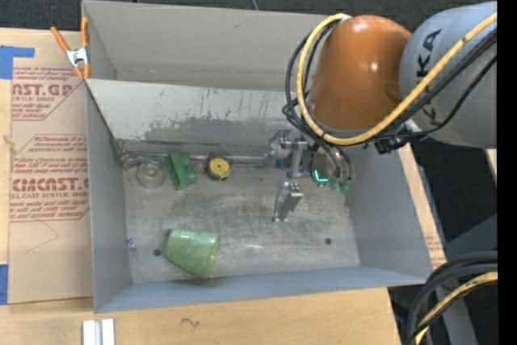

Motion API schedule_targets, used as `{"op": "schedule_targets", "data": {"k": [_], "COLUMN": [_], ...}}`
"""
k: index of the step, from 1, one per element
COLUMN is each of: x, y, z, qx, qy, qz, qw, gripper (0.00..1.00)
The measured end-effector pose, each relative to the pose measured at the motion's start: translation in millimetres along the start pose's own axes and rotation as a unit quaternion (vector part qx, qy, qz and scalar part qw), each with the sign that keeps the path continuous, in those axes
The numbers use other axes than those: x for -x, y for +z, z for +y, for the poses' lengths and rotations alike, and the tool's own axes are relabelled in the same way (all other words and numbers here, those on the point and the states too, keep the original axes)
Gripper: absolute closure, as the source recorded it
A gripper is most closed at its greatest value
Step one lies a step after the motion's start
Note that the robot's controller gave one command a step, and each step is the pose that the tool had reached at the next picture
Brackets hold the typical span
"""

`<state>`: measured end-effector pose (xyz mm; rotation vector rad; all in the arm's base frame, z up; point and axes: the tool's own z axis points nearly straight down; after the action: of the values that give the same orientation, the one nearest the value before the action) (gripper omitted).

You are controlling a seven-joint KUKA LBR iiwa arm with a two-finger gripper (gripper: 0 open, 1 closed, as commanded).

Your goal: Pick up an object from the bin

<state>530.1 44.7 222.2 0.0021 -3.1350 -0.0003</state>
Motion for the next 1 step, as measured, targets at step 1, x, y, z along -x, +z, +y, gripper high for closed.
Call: {"op": "schedule_targets", "data": {"k": [1], "x": [-19.7], "y": [64.7], "z": [152.6], "qx": [0.002], "qy": [0.022], "qz": [-0.0015], "qw": [0.9998], "gripper": [0.00]}}
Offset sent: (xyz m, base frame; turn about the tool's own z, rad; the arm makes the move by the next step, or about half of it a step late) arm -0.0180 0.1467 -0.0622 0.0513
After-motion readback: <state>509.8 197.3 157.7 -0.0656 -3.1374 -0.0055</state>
